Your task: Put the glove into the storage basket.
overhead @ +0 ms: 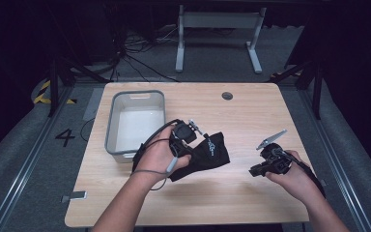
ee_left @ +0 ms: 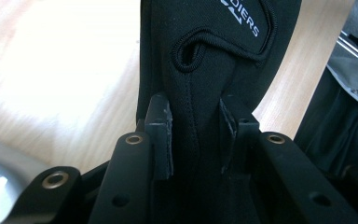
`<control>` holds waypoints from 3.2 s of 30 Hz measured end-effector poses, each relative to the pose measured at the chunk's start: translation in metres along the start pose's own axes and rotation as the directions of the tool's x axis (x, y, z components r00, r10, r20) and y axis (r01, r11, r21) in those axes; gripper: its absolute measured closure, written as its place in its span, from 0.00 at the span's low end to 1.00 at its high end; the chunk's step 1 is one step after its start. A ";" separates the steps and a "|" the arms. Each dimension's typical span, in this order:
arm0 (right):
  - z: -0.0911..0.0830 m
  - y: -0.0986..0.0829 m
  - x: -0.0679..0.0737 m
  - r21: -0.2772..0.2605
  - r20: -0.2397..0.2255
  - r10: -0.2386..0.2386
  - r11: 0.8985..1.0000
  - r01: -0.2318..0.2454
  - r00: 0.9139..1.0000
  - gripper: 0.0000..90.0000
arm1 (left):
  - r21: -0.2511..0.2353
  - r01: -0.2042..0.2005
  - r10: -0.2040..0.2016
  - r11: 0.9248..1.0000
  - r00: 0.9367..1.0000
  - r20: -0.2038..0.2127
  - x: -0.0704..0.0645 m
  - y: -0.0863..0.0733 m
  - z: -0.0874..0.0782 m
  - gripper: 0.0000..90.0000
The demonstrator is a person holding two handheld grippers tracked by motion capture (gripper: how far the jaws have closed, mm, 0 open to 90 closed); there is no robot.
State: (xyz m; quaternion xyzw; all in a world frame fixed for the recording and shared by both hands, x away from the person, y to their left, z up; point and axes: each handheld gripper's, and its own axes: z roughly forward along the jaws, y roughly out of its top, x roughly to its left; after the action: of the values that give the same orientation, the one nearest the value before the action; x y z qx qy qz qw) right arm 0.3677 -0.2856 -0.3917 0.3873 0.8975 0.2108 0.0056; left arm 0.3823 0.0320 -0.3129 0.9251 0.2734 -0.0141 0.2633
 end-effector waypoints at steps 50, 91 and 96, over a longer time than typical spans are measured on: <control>0.004 0.003 -0.009 -0.007 -0.022 0.033 0.999 -0.033 0.999 0.89 | -0.241 0.552 -0.601 0.799 0.757 -0.258 0.172 -0.026 -0.057 0.75; 0.012 -0.008 -0.010 0.009 -0.025 0.059 0.998 -0.059 0.998 0.84 | -0.178 0.620 -0.644 0.764 0.721 -0.256 0.217 -0.065 0.008 0.39; 0.013 -0.003 -0.009 0.004 -0.026 0.053 0.999 -0.053 0.998 0.84 | -0.198 0.577 -0.610 0.793 0.750 -0.257 0.203 -0.058 0.000 0.39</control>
State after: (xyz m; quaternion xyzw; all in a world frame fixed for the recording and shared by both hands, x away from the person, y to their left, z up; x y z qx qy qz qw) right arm 0.3746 -0.2891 -0.4058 0.4082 0.8873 0.2144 -0.0123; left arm 0.5246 0.1746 -0.3756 0.7653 0.5909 0.0618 0.2476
